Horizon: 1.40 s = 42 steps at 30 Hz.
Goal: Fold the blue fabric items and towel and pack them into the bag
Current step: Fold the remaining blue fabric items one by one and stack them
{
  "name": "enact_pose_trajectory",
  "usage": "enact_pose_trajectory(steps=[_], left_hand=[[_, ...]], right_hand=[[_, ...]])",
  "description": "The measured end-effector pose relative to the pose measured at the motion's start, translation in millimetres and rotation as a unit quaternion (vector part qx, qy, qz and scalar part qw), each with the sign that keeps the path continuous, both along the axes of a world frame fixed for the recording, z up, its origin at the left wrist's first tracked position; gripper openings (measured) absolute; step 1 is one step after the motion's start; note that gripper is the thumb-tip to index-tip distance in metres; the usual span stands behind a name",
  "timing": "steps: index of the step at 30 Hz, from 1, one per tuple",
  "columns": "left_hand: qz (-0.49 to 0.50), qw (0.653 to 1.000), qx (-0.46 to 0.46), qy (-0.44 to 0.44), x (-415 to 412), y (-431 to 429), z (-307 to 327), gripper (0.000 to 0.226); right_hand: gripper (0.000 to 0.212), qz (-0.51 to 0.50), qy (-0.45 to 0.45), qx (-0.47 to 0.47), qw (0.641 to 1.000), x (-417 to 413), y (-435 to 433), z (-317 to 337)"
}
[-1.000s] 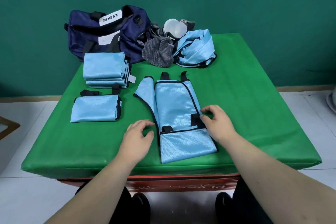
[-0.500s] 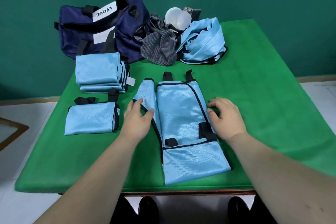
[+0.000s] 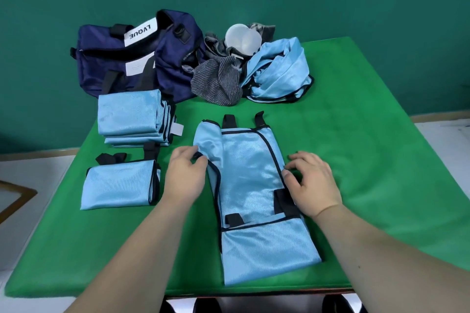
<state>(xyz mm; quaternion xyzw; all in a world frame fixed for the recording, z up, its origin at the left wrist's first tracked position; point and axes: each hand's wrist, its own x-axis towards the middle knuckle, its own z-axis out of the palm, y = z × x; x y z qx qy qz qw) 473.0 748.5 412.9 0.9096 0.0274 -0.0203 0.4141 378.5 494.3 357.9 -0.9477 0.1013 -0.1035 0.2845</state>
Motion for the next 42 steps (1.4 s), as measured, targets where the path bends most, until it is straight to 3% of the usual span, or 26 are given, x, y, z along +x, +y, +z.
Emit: enact_pose_trajectory(steps=[6,9,12,18,21,26,30,38,42], left_hand=[[-0.062,0.978,-0.195,-0.039,-10,-32,21,0.032],[-0.138,0.964,-0.226,-0.022,-14,-59,21,0.032],[-0.202,0.952,-0.227,0.034,-17,-82,7,0.034],[-0.277,0.946,-0.146,0.083,-7,-97,-18,0.030],[-0.317,0.946,-0.060,0.030,-3,-88,-17,0.034],[-0.216,0.967,0.051,-0.122,6,-48,-16,0.032],[-0.156,0.976,0.116,-0.101,26,-17,-23,0.037],[-0.181,0.973,0.128,-0.071,54,-16,-27,0.029],[-0.176,0.975,0.123,-0.054,66,-19,-21,0.021]], right_hand=[[0.048,0.005,0.007,0.000,1.000,-1,1,2],[0.040,0.008,0.016,-0.008,1.000,-1,0,1],[0.047,-0.001,0.004,-0.012,1.000,0,1,-1],[0.042,-0.009,-0.012,-0.025,1.000,2,1,-6],[0.042,-0.009,-0.016,-0.028,0.999,3,1,-7],[0.045,-0.007,-0.019,-0.027,0.999,1,1,-5],[0.052,0.002,-0.015,-0.034,0.999,-1,2,-1],[0.069,0.155,0.066,-0.150,0.974,1,6,9],[0.072,0.182,0.104,-0.186,0.960,4,6,12]])
